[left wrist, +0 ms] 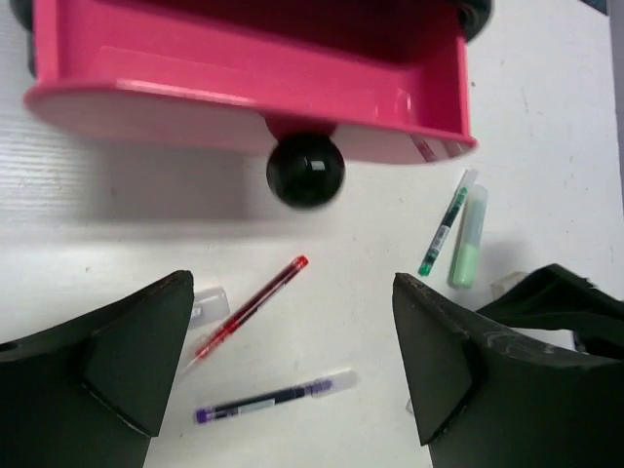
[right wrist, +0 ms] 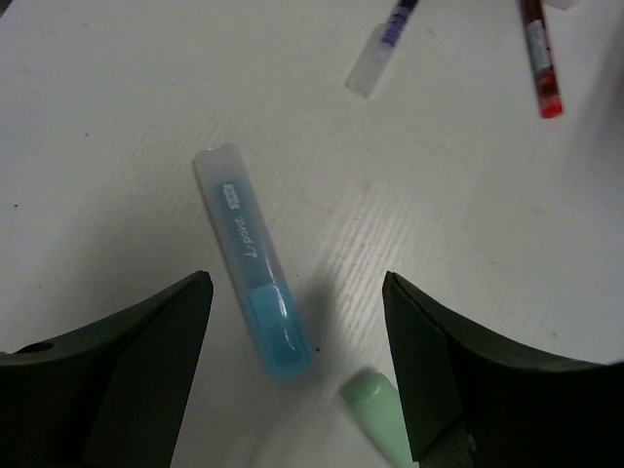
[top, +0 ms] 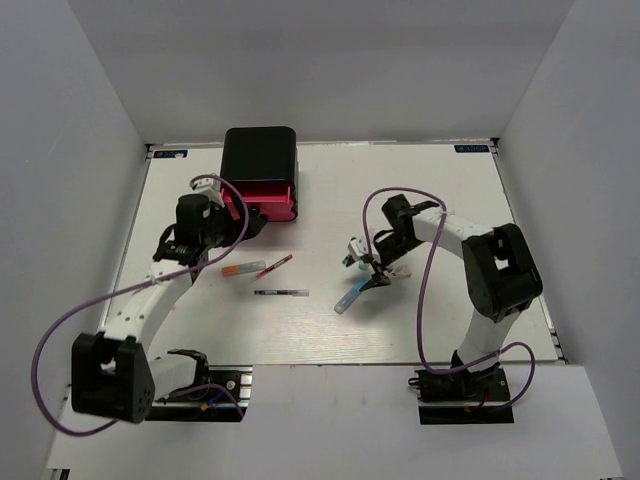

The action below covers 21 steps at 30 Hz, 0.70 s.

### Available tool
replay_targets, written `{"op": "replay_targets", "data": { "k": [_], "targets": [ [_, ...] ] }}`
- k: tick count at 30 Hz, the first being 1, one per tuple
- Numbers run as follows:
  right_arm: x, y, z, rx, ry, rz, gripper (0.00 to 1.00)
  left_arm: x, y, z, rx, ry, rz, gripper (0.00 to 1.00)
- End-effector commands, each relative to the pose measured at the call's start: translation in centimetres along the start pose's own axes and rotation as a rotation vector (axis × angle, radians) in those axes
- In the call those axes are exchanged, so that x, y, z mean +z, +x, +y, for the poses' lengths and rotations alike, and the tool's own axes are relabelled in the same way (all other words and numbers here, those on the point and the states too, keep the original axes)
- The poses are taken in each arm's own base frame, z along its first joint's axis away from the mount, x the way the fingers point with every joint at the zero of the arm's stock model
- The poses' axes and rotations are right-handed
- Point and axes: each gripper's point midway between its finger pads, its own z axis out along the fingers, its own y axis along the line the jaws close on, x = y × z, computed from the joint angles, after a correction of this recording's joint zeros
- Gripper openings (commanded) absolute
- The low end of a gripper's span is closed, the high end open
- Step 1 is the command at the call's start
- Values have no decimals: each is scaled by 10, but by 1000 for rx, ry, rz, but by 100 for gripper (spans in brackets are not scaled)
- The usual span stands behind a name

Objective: Sort the stationery into containers
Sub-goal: Open the drawer in the storage box, then pick up the pen from the center of the board.

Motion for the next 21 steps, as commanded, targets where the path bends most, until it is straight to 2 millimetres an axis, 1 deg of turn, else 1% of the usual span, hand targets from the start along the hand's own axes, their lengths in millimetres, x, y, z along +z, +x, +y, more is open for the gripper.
{"op": "replay_targets", "data": {
  "k": [1, 2, 4, 5, 6, 7, 9, 10, 11, 12, 13, 14, 15, 17, 18, 19, 20, 21],
  "targets": [
    [8, 2, 18, -65, -92, 35, 76, -25, 2, 1, 26, -15, -29, 93],
    [14, 1, 23, -80, -115, 38, 74, -29, 5, 1, 25, -16, -27, 93],
    [17, 7, 28, -86, -147, 65, 72, -42, 8, 2, 25, -26, -34, 93],
    [21, 6, 28, -92, -155, 67, 70, -45, 12, 6, 33, -42, -34, 93],
    [22, 11, 27, -89, -163, 89, 69, -48, 17, 11, 31, -59, -31, 93],
    [24, 10, 26, -90, -171, 97, 69, -56, 21, 11, 31, -58, -32, 93],
    [29, 15, 27, -76, -195, 134, 65, -62, 21, 15, 20, -79, -52, 93],
    [29, 18, 26, -86, -199, 161, 65, -66, 26, 18, 4, -91, -49, 93],
    [29, 25, 26, -86, -209, 186, 65, -66, 30, 22, -11, -100, -49, 93],
    [33, 26, 29, -86, -228, 203, 64, -67, 32, 25, -35, -117, -44, 93],
    [34, 28, 28, -93, -229, 223, 62, -68, 35, 29, -53, -138, -47, 93],
    [35, 31, 26, -86, -230, 230, 60, -67, 42, 35, -75, -159, -30, 93],
    [41, 30, 27, -76, -238, 240, 56, -69, 39, 35, -104, -167, -48, 93],
    [43, 33, 28, -70, -238, 273, 52, -67, 48, 40, -146, -187, -41, 93],
    [45, 35, 26, -79, -230, 281, 49, -69, 45, 40, -161, -189, -57, 93],
    [47, 35, 29, -70, -238, 298, 43, -69, 49, 41, -192, -190, -56, 93],
    [48, 38, 28, -78, -234, 311, 39, -67, 52, 42, -209, -192, -55, 93],
    [48, 39, 29, -76, -237, 322, 34, -69, 50, 42, -225, -193, -71, 93]
  ]
}}
